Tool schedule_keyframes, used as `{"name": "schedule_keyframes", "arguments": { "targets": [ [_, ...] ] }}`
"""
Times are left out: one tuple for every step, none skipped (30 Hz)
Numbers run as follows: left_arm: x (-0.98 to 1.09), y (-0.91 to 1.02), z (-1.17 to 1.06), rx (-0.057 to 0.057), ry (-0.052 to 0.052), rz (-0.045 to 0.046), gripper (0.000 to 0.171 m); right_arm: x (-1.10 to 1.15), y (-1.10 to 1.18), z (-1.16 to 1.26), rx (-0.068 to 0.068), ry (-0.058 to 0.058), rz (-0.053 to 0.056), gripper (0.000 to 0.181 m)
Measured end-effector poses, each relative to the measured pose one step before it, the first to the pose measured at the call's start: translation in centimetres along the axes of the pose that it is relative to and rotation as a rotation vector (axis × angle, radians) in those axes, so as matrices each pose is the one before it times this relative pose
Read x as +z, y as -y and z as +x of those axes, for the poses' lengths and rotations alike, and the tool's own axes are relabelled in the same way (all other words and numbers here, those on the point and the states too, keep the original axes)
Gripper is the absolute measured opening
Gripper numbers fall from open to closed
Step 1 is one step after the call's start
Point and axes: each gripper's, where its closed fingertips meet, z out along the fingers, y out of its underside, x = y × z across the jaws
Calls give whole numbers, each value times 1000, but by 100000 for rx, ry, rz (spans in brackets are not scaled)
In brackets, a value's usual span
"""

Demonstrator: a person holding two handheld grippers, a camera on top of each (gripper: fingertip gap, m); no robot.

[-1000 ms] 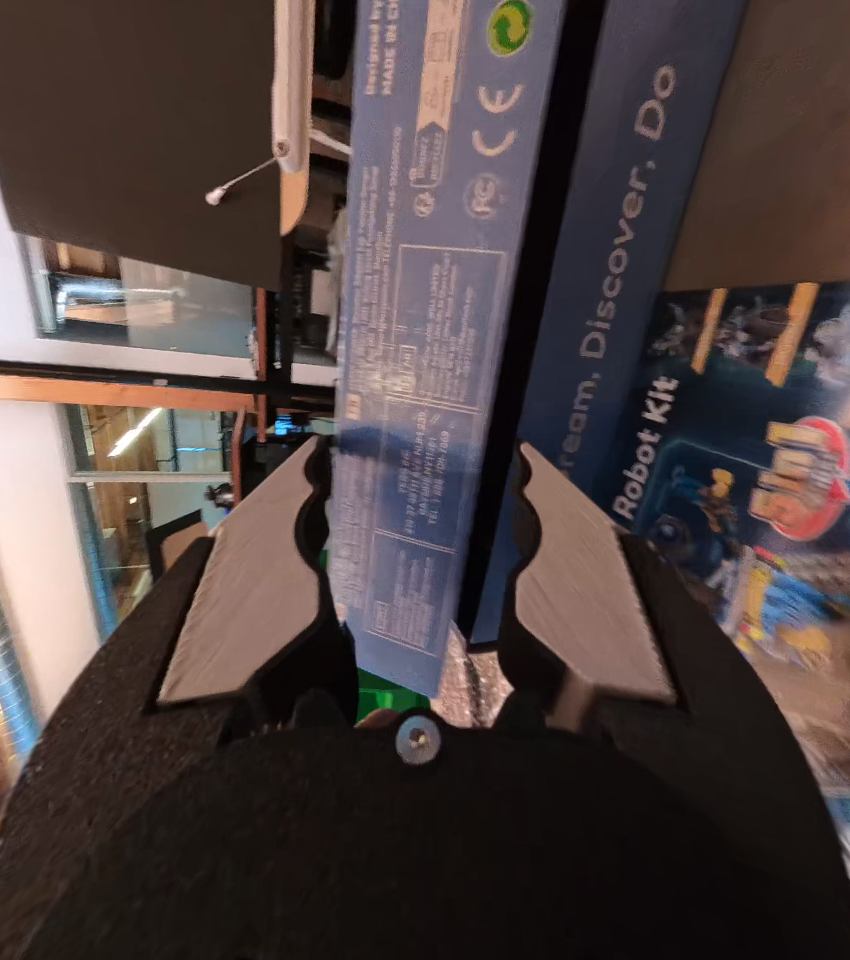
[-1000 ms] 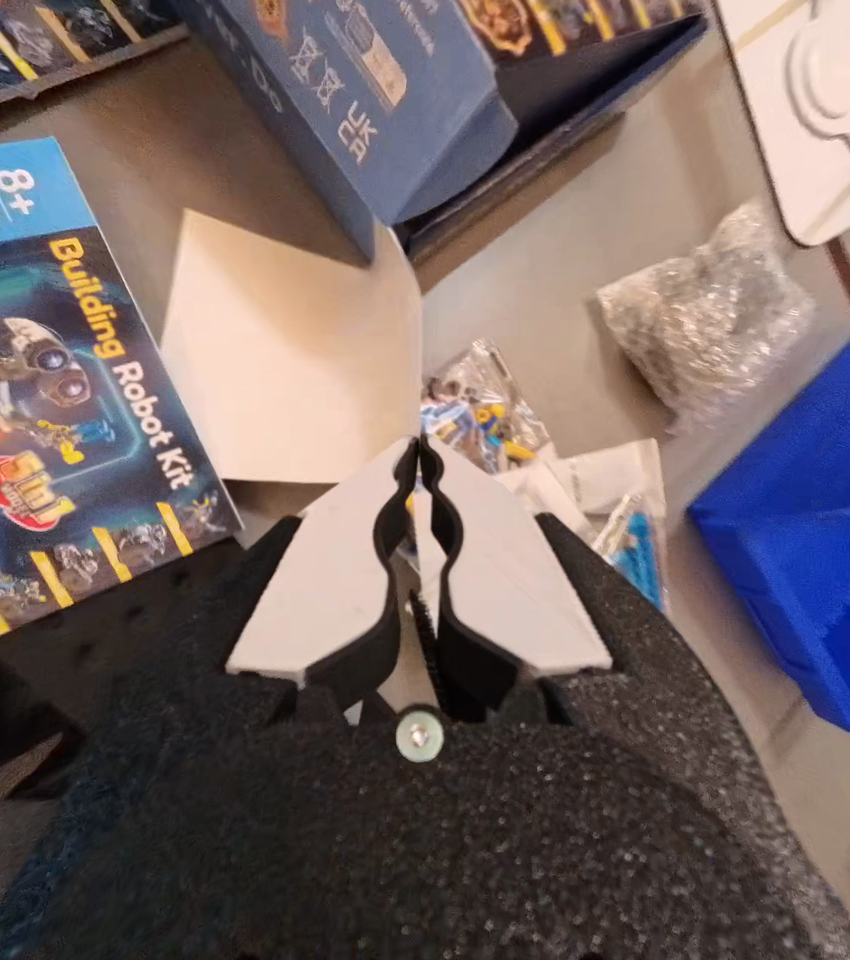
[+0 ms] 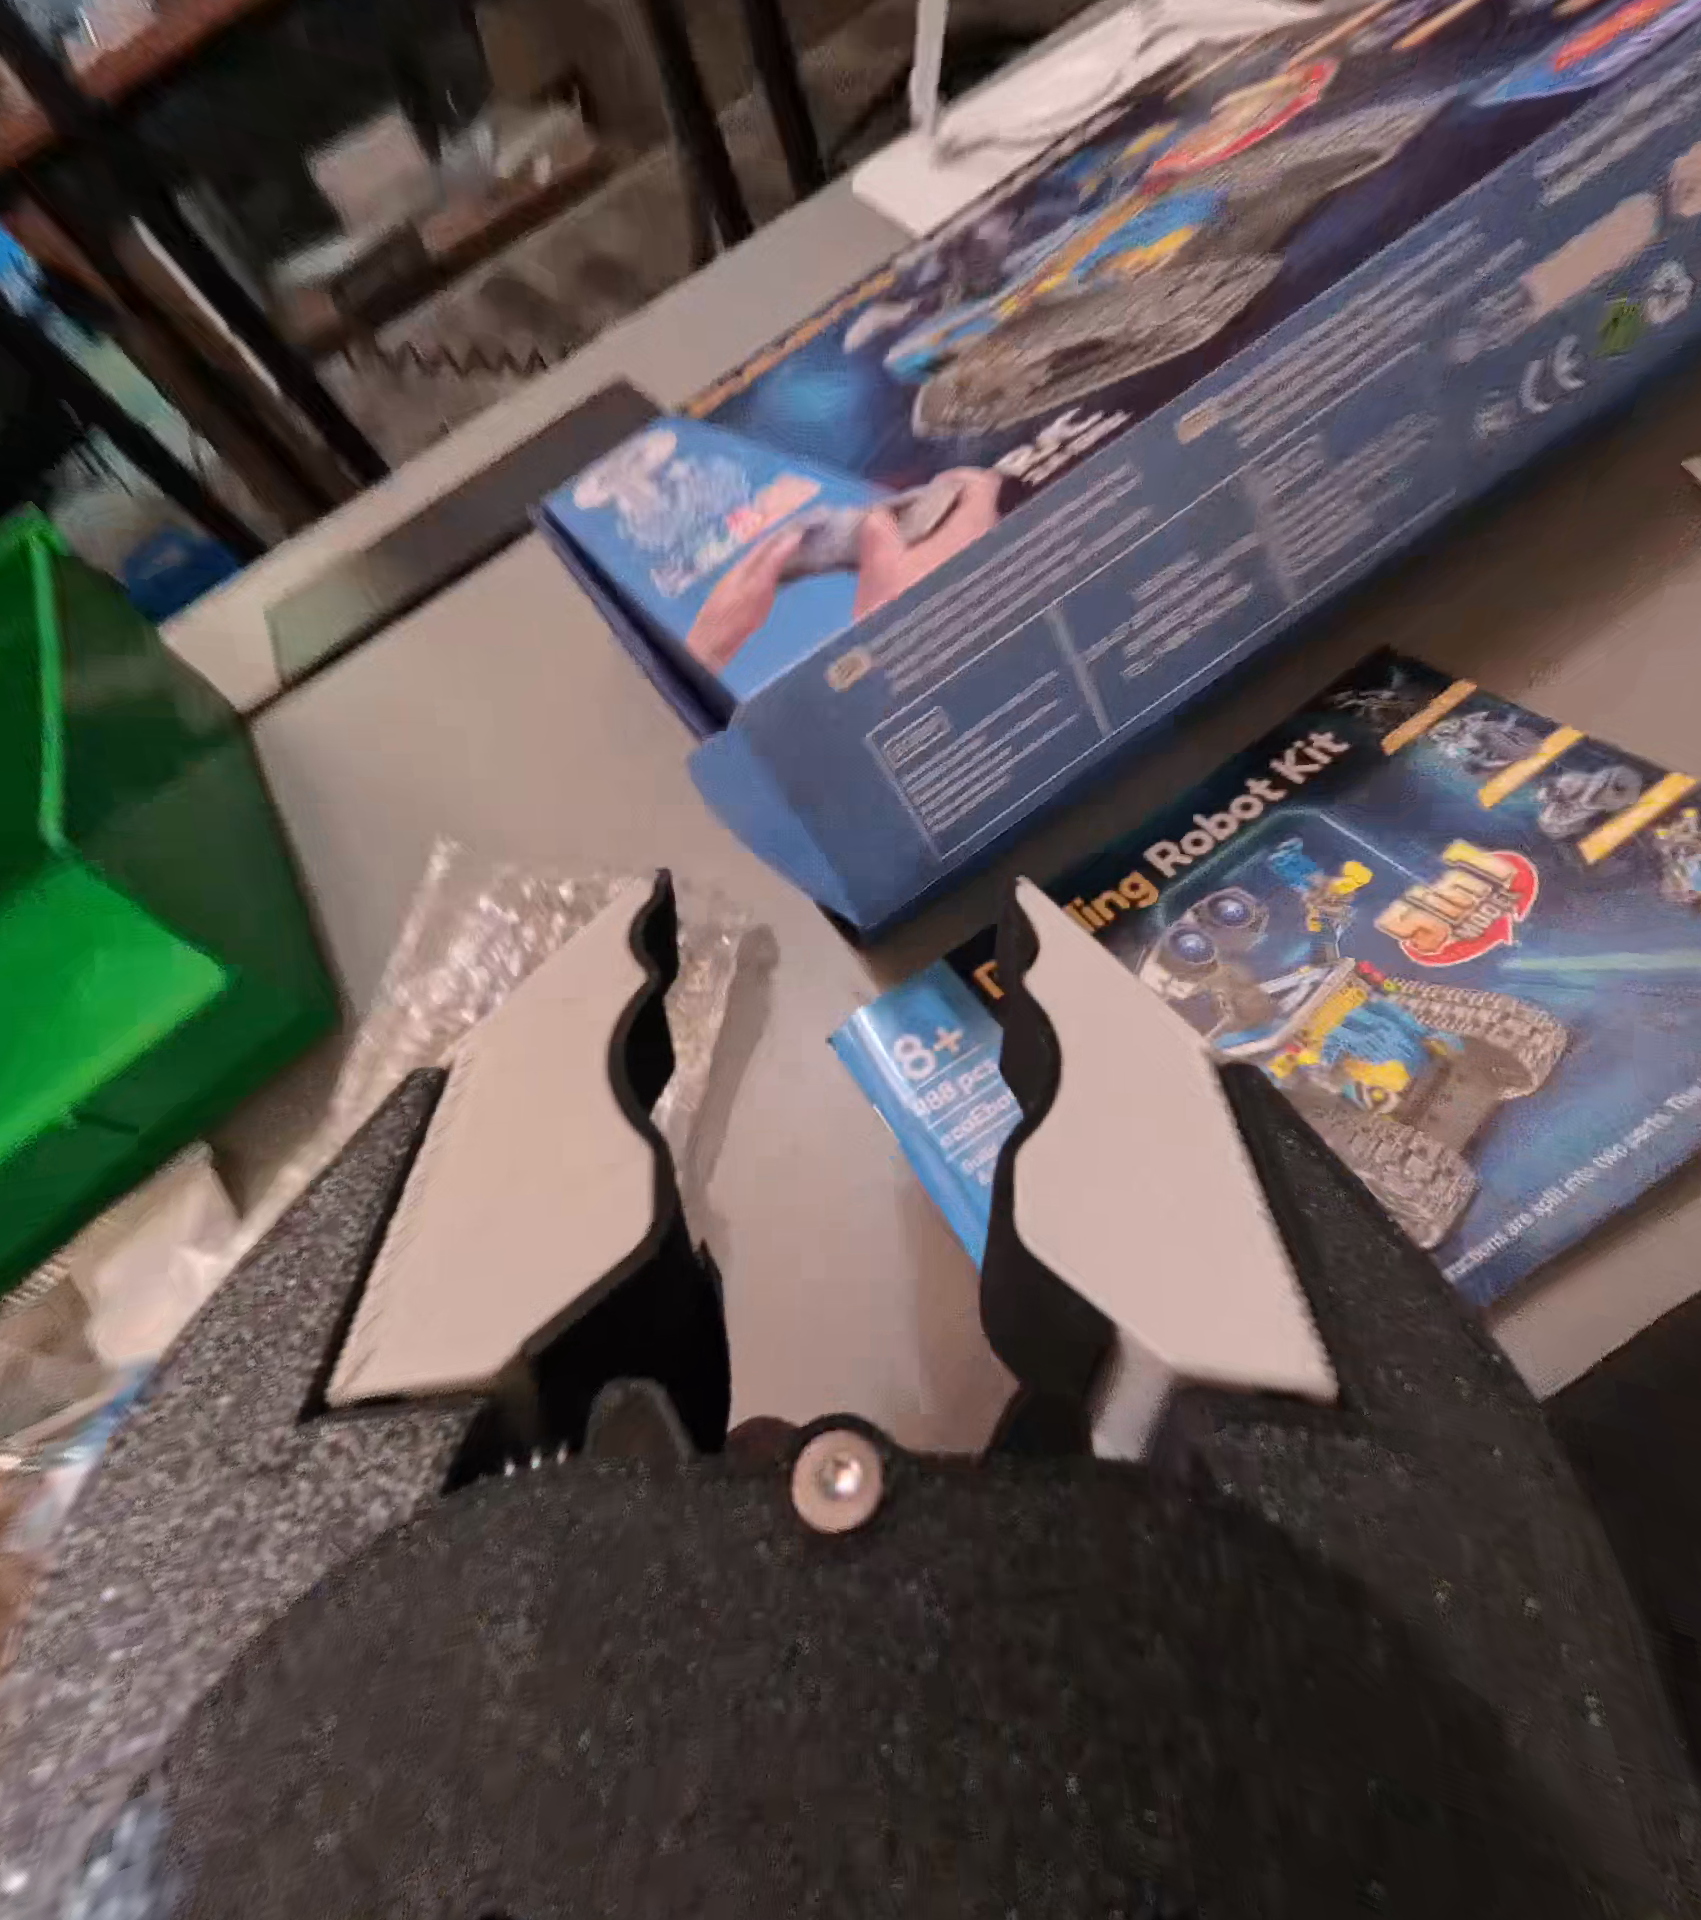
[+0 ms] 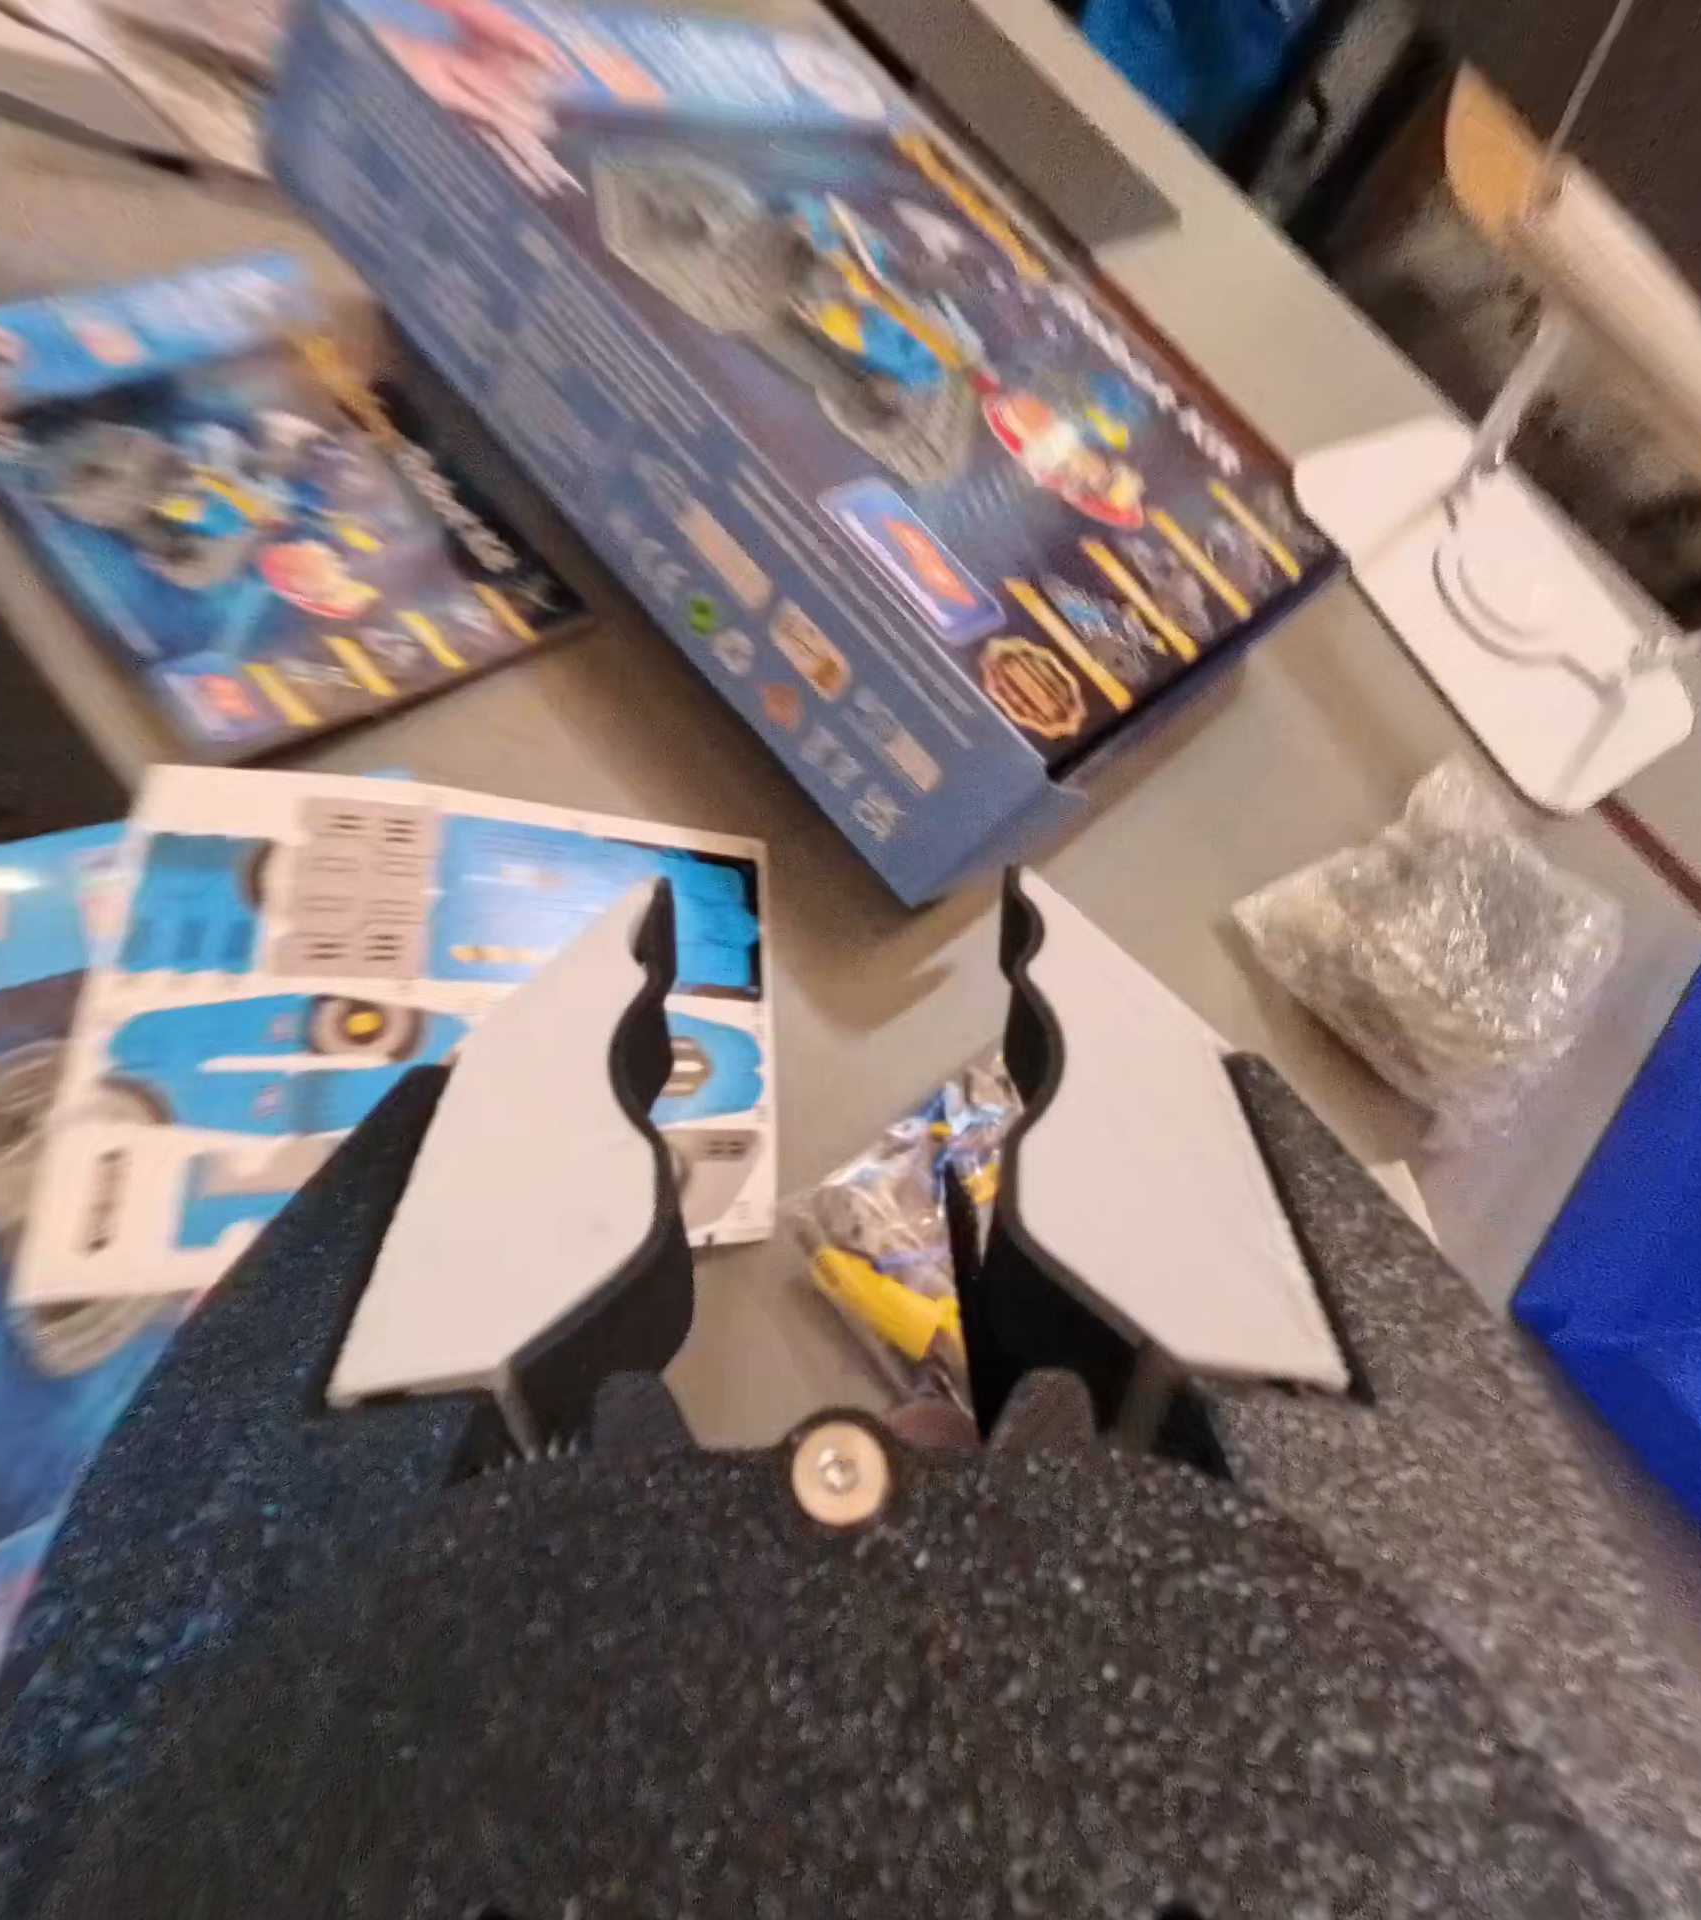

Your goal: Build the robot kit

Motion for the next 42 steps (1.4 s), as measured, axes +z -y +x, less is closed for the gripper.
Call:
{"name": "schedule_keyframes", "arguments": {
  "targets": [
    [420, -391, 55, -5989, -2890, -1312, 64, 2036, -1278, 1281, 5286, -2028, -6273, 69],
    [455, -172, 355, -6167, -4338, -874, 65, 1689, -772, 520, 4650, 190, -4350, 72],
    [453, -110, 181, -5184, -3035, -1373, 67, 1298, -190, 288, 4638, 367, -717, 73],
    [363, -25, 16, -2782, -1271, -1458, 67, 853, 62, -200, 4585, 2278, 1374, 72],
    [293, 22, 69, -1175, -1003, -1513, 67, 657, -71, -145, 4419, 1972, 816, 70],
    [269, 61, 18, -1044, -537, -1070, 67, 470, -191, -135, 3019, 1209, -155, 69],
    [305, 38, 2, -1269, -269, -1002, 67, 416, -346, 119, 518, -525, -1703, 69],
    [342, -143, 50, -1395, -204, -2019, 67, 293, -232, 222, -1289, -2029, -1473, 71],
    [252, -49, 343, -974, -1178, -947, 66, 251, 5, 3, -733, -794, 17, 69],
    [115, 61, 549, -737, -1636, 23, 67, 97, 13, -472, 781, 1643, 344, 64],
    [11, 10, 315, 367, 373, -349, 72, 37, 93, -303, 642, 594, -132, 68],
    [-177, 38, 91, 1899, 1957, -66, 70, -113, -101, 8, -670, -1078, -1219, 65],
    [-411, 190, 135, 2076, 1538, 775, 68, -332, -22, -23, -1641, -1028, -977, 61],
    [-560, 307, 243, 1369, 389, 1440, 67, -609, 230, -85, -1755, -779, 426, 60],
    [-608, 439, 327, 743, -534, 2063, 64, -727, 543, -41, -1190, -661, 1714, 59],
    [-626, 566, 296, 18, -777, 2581, 64, -874, 655, -27, -88, -811, 2235, 58],
    [-543, 516, 164, 408, -304, 1828, 64, -830, 647, 56, -367, -744, 1704, 58],
    [-486, 550, 13, 773, 406, 1876, 65, -727, 571, 14, -928, -653, 1176, 55],
    [-429, 578, -107, 814, 901, 2114, 64, -702, 488, -1, -1443, -1073, 1171, 51],
    [-334, 419, -174, 698, 1030, 1495, 63, -621, 418, 86, -1714, -1733, 1164, 44],
    [-201, 141, -173, 402, 654, 304, 59, -451, 183, 95, -1670, -1727, 265, 38],
    [-99, -79, -168, -467, 422, -237, 54, -198, -111, 40, -1103, -731, -937, 33],
    [-42, -283, -39, -1562, -581, -875, 49, 46, -474, -32, 358, 681, -2333, 29],
    [-104, -294, 62, -1975, -826, -778, 48, 212, -650, -382, 1602, 3107, -2952, 29],
    [-145, -307, 245, -938, -1464, -957, 47, 171, -651, -366, 1960, 2891, -2841, 30],
    [-150, -369, 283, -594, -1624, -1774, 47, 59, -408, -184, 1736, 1577, -1293, 31],
    [-126, -321, 235, -539, -1748, -1491, 47, -65, -253, -86, 1178, 986, -142, 31],
    [-45, -336, 158, -329, -1620, -1507, 46, 13, -367, -49, 571, 1100, -1130, 29],
    [47, -317, -85, 909, -123, -905, 42, 283, -423, 190, -749, 490, -2057, 27],
    [152, -325, -244, 2792, 1436, -313, 37, 319, -297, 110, -2535, -745, -1484, 27],
    [160, -336, -113, 3387, 1434, -181, 36, 324, -224, -9, -3676, -1313, -296, 26],
    [100, -244, -149, 4713, 2607, 763, 36, 291, -302, 30, -4653, -2324, -330, 25],
    [20, -52, -212, 6479, 4480, 2360, 35, 255, -100, 115, -5281, -3726, 997, 25],
    [-33, 23, -117, 7184, 4914, 2874, 38, 151, 113, 116, -5717, -4641, 2762, 26],
    [13, -146, -54, 9034, 5307, 1636, 45, 119, 42, 275, -5637, -5890, 2679, 28],
    [94, -376, -147, 9543, 6224, -53, 50, 195, -190, 421, -5016, -6643, 844, 37],
    [224, -500, -218, 8440, 6198, -1138, 52, 287, -230, 204, -4347, -5216, 33, 44],
    [336, -447, -88, 6406, 4725, -1342, 57, 345, -174, 141, -3121, -4812, 325, 46],
    [362, -325, 109, 4178, 2362, -1143, 60, 394, -168, -283, -3377, -2247, 271, 50],
    [345, -191, 31, 2347, 1818, -1044, 61, 373, 3, -630, -2891, -3, 1002, 51],
    [269, 96, -194, 138, 2004, 385, 61, 316, 176, -201, -1500, -2157, 1594, 51],
    [194, 281, -64, -1655, 35, 1208, 61, 203, 214, 330, -1104, -4364, 1498, 47]
  ]
}}
